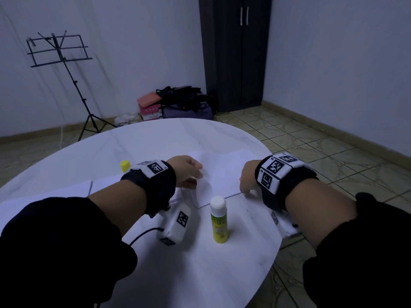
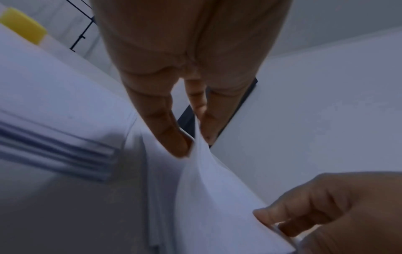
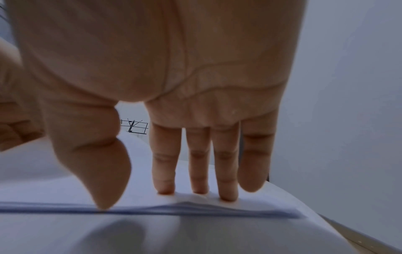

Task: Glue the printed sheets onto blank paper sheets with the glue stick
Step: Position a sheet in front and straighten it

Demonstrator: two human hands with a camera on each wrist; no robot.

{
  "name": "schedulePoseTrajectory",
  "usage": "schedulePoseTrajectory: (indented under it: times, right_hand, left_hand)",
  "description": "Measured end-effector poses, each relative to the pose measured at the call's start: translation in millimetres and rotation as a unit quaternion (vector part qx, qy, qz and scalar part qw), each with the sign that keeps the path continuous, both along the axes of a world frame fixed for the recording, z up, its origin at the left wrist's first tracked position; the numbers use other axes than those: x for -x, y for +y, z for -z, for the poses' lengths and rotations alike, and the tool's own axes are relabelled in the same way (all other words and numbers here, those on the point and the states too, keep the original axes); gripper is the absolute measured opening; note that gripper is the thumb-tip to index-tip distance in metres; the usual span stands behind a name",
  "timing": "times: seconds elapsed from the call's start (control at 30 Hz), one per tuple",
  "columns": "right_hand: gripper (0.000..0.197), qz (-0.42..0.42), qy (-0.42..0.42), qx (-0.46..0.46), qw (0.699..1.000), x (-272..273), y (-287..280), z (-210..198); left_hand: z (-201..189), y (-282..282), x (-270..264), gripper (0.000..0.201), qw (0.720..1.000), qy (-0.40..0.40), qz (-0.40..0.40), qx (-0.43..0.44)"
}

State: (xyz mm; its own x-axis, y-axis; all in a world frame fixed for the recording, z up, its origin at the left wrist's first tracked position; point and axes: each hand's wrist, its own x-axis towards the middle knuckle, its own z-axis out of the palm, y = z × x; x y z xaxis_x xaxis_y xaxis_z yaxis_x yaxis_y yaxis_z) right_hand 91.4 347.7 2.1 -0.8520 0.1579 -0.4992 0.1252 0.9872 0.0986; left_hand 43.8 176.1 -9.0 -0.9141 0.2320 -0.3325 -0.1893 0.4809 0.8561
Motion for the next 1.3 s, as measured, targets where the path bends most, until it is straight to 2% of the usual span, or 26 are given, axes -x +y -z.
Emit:
schedulePoseTrajectory:
  times: [0.1, 0.2, 0.27, 0.4, 0.47, 0.57, 0.63, 0.77, 0.87, 0.93, 0.97, 1.07, 1.17, 1.23, 1.3]
  right_hand:
    - [0.020, -0.024, 0.010, -0.041, 0.999, 7, 2, 7]
    - [0.021, -0.042, -0.005, -0.051, 0.998, 5, 1, 6]
    - [0.034, -0.044, 0.007, -0.039, 0.998, 3, 2, 7]
    - [0.025, -0.029, 0.035, -0.004, 0.999, 7, 7, 11]
    - [0.036, -0.017, 0.043, 0.015, 0.999, 9, 9, 12]
    - [0.064, -0.012, 0.062, 0.018, 0.998, 10, 10, 14]
    - [0.069, -0.018, 0.089, 0.023, 0.996, 9, 10, 14]
    - [0.045, -0.050, 0.131, -0.022, 0.990, 9, 7, 17]
    - [0.053, -0.020, 0.142, -0.083, 0.986, 9, 5, 28]
    - [0.043, -0.029, 0.166, -0.108, 0.980, 6, 7, 31]
    - [0.039, -0.040, 0.177, -0.106, 0.978, 6, 9, 31]
    - [0.041, -0.007, 0.165, -0.037, 0.986, 5, 11, 28]
    - [0.039, 0.017, 0.148, -0.007, 0.989, 7, 11, 23]
    - [0.037, 0.021, 0.135, -0.018, 0.990, 5, 12, 23]
    - [0.039, 0.011, 0.133, -0.057, 0.989, -3, 11, 23]
  left_hand:
    - [5, 3, -2, 0.014, 0.997, -0.047, 0.052, 0.021]
    - [8, 5, 1, 0.017, 0.998, -0.050, 0.027, 0.009]
    - [7, 6, 1, 0.017, 0.997, -0.071, 0.011, -0.027]
    - [8, 6, 4, 0.011, 0.991, -0.119, 0.000, -0.062]
    - [9, 5, 9, 0.009, 0.990, -0.131, -0.008, -0.058]
    - [10, 4, 14, 0.012, 0.989, -0.137, -0.011, -0.052]
    - [10, 4, 14, 0.011, 0.989, -0.136, -0.009, -0.049]
    - [8, 2, 13, 0.014, 0.990, -0.132, -0.001, -0.057]
    - [8, 0, 13, 0.015, 0.990, -0.131, 0.009, -0.052]
    - [7, 0, 13, 0.013, 0.990, -0.126, 0.012, -0.057]
    - [5, -1, 12, 0.013, 0.990, -0.122, 0.011, -0.064]
    - [1, -5, 10, 0.017, 0.990, -0.105, 0.001, -0.094]
    - [-5, -16, 6, 0.021, 0.990, -0.093, -0.006, -0.104]
    - [-9, -25, 2, 0.025, 0.991, -0.084, -0.012, -0.106]
    - [-13, -35, -4, 0.037, 0.993, -0.063, -0.013, -0.095]
